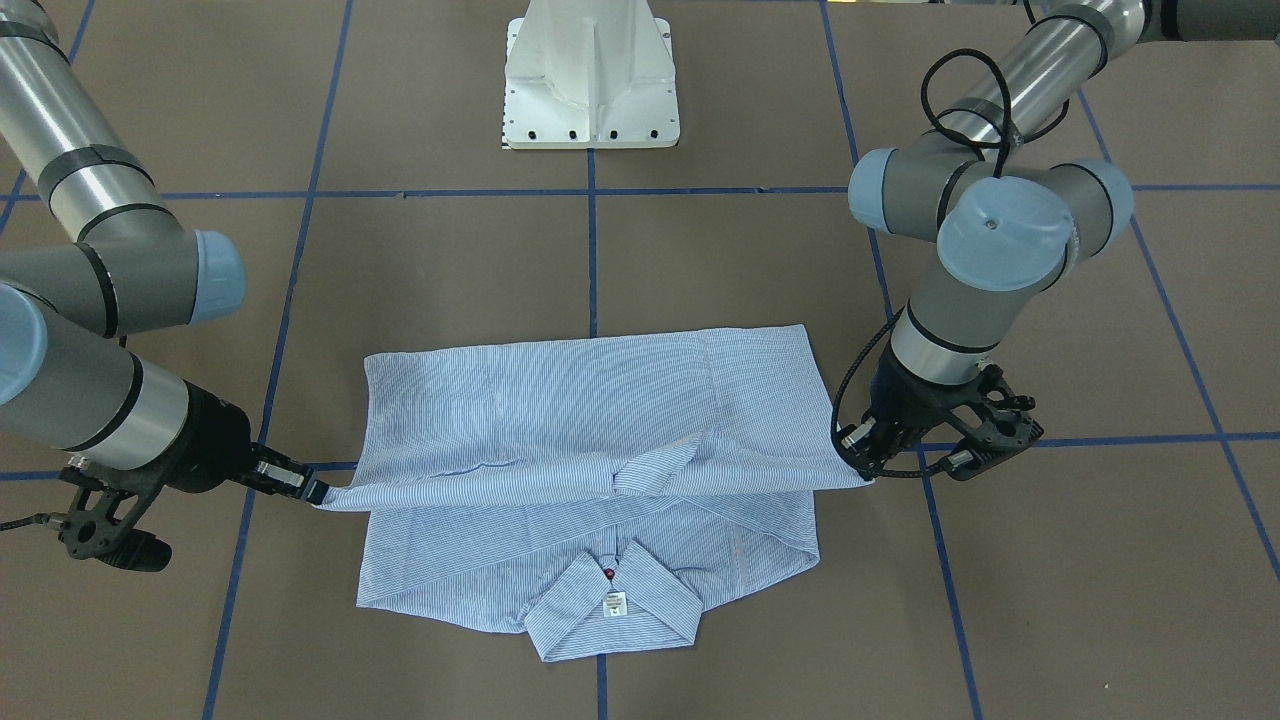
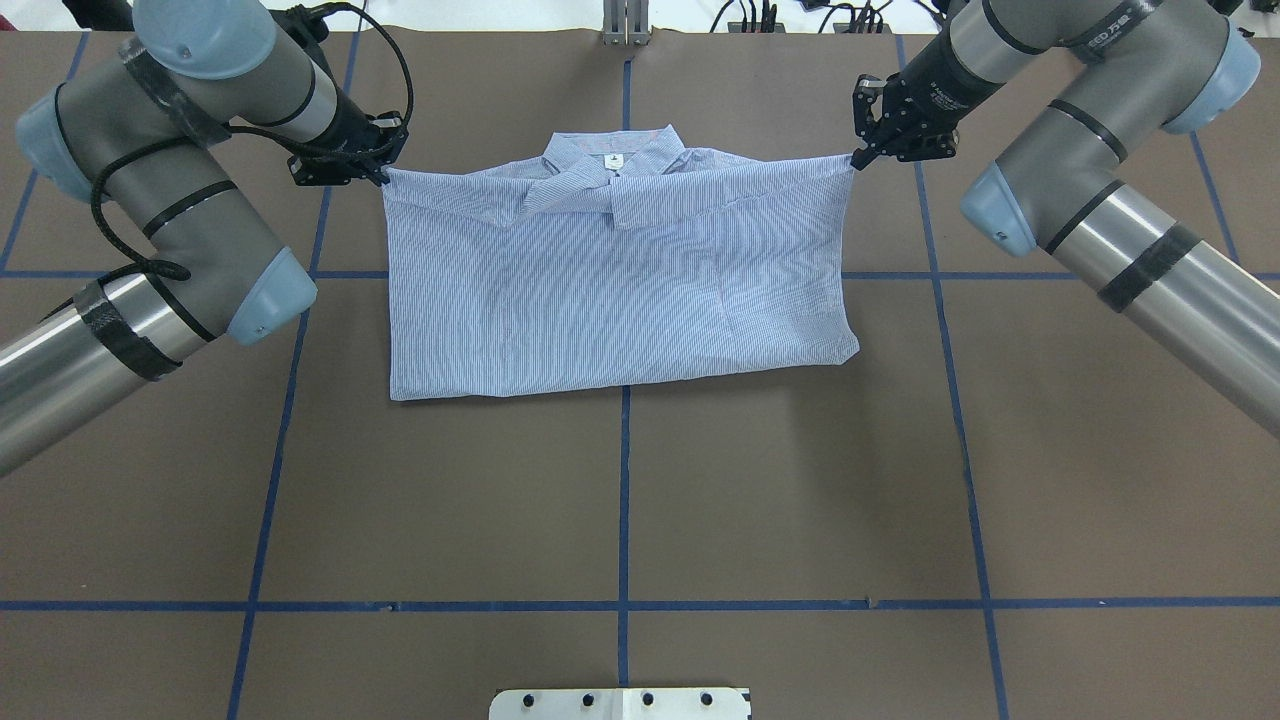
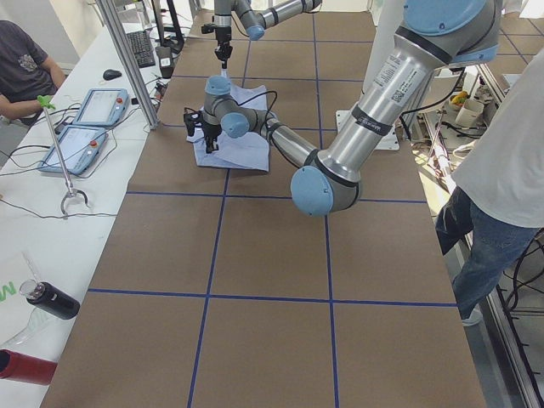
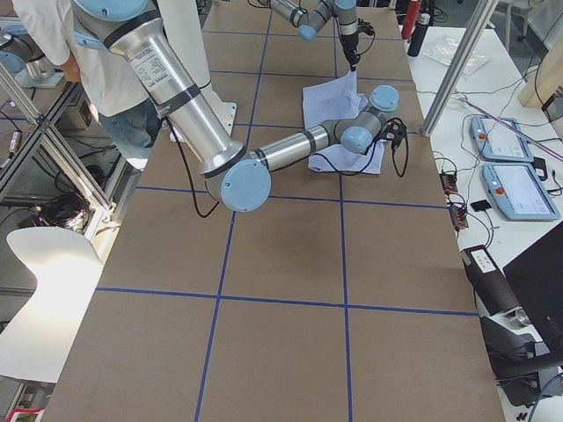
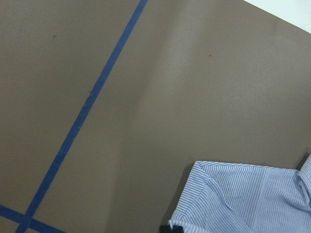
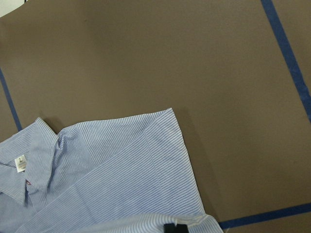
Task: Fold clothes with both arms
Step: 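Lower the hem near the collar and open both grippers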
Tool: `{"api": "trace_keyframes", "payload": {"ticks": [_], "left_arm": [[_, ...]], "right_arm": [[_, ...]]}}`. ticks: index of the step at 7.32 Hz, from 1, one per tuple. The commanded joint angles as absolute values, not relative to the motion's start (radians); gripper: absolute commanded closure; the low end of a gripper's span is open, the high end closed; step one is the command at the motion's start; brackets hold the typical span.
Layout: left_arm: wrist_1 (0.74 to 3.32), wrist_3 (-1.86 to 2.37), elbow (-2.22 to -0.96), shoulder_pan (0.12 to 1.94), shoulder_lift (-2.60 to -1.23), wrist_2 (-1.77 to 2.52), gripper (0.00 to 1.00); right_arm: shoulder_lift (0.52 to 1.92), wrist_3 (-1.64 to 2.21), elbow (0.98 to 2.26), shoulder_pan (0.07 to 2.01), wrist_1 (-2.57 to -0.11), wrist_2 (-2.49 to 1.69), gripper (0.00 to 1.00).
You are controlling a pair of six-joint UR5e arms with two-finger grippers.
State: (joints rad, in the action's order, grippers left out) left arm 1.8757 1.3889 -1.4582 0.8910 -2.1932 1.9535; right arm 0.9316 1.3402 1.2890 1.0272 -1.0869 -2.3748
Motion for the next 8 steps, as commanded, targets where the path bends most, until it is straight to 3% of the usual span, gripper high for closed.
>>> {"api": "trace_keyframes", "payload": {"ticks": [1, 4, 6, 8], "left_arm": [[1.875, 1.387, -1.459, 0.888, -2.194, 1.950, 0.00], [1.870, 1.388, -1.468, 0.891, -2.189, 1.953, 0.00], [1.865, 1.390, -1.492, 0.891, -2.183, 1.956, 0.00], [1.861, 1.391, -1.508, 0.891, -2.181, 1.956, 0.00]], "right_arm": [[0.927, 1.341, 1.282, 1.025, -1.085, -2.350, 0.00], [0.949, 1.353, 1.327, 1.002, -1.081, -2.361, 0.00], [1.081, 1.362, 1.515, 0.899, -1.084, -2.347, 0.00], [1.170, 1.393, 1.603, 0.827, -1.092, -2.318, 0.00]]}}
